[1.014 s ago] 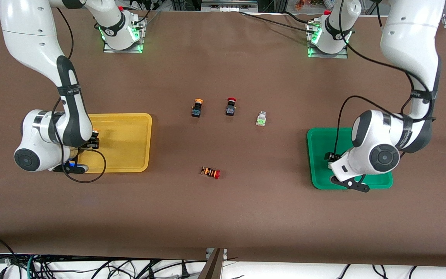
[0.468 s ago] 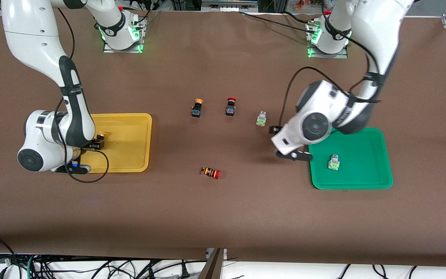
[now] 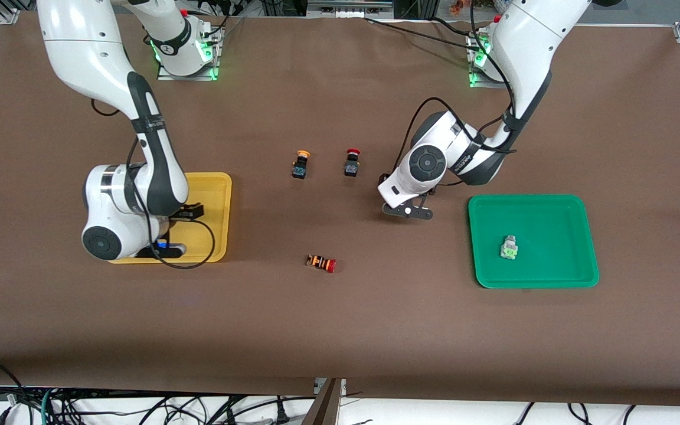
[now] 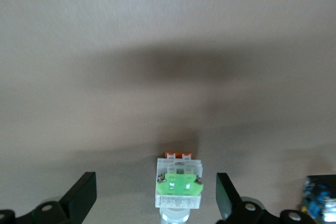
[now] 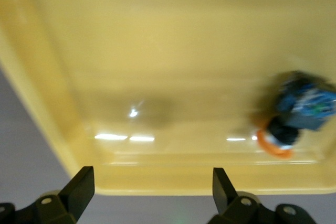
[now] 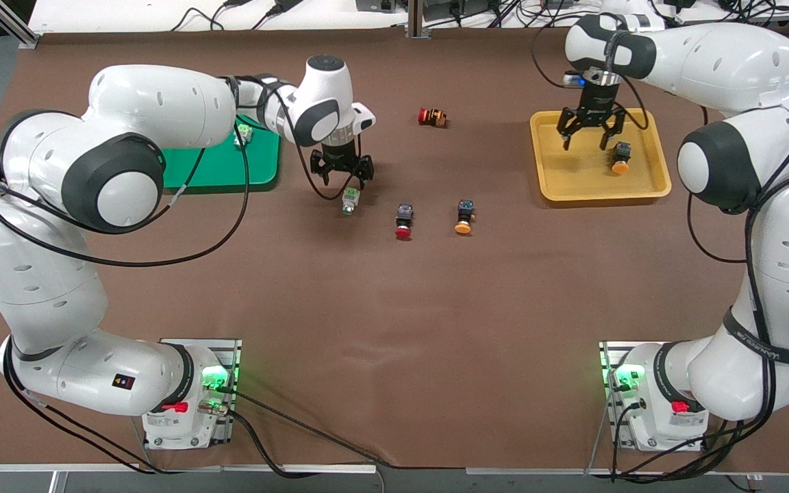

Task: Place green and yellow buttons in trays
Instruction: 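Grasp the second black and green buttons with the right and left grippers, then lower the second buttons into the yellow and green trays with both grippers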

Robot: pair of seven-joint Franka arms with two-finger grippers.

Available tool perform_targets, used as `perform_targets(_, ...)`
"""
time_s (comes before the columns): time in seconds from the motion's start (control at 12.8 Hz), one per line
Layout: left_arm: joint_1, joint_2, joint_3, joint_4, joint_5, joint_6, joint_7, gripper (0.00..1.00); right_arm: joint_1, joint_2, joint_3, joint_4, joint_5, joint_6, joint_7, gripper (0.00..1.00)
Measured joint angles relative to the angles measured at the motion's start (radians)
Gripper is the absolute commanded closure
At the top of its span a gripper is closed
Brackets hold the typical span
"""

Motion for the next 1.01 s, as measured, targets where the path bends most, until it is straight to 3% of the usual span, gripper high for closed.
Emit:
perform_targets(0.16,-0.021,0.001,0.000,-0.021,0.000,0.021,0.000,0.30,0.036,0.000,0.002,0.000,0.052,-0.006,0.067,0.01)
perform_targets(0.31,-0.038,0.002,0.000,-0.025,0.000,0.025,0.000,0.75,0.102,0.000,0.005,0.001,0.064,-0.005,0.172,0.01)
perform_targets(0.39,-0.042,0.003,0.000,-0.026,0.000,0.026,0.000,0.92,0.143,-0.002,0.005,0.002,0.068,-0.002,0.220,0.01)
perform_targets(0.47,-0.043,0.003,0.000,-0.027,0.000,0.026,0.000,1.00,0.183,-0.005,0.005,0.003,0.077,0.002,0.268,0.01)
perform_targets(0.78,-0.037,-0.015,0.005,-0.015,0.001,-0.012,0.000,1.00,0.329,-0.008,0.007,-0.015,0.090,0.086,0.401,0.01)
perform_targets(1.01,0.000,-0.123,0.019,0.052,0.033,-0.231,0.006,1.00,0.392,-0.008,0.029,-0.041,0.094,0.156,0.469,0.01)
